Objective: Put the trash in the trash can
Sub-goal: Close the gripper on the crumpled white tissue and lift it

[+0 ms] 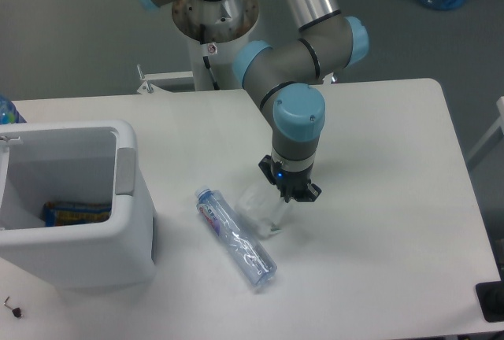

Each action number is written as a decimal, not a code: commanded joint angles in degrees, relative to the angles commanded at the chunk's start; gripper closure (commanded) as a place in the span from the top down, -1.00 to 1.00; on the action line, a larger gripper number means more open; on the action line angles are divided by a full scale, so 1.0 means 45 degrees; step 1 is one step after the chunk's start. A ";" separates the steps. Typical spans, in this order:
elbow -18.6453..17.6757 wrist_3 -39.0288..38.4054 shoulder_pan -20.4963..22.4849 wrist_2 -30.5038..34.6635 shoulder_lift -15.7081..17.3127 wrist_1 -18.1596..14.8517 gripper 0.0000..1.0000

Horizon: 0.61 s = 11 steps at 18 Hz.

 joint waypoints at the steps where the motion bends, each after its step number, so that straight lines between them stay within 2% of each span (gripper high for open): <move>1: 0.0078 0.0000 0.0059 -0.0116 0.0175 -0.0019 -1.00; 4: 0.0234 0.0020 0.0526 -0.0972 0.0819 -0.0058 -1.00; 7: 0.0430 -0.0136 0.1034 -0.2749 0.1638 -0.0078 -1.00; 11: 0.0937 -0.2905 0.1251 -0.4430 0.2480 -0.0059 -1.00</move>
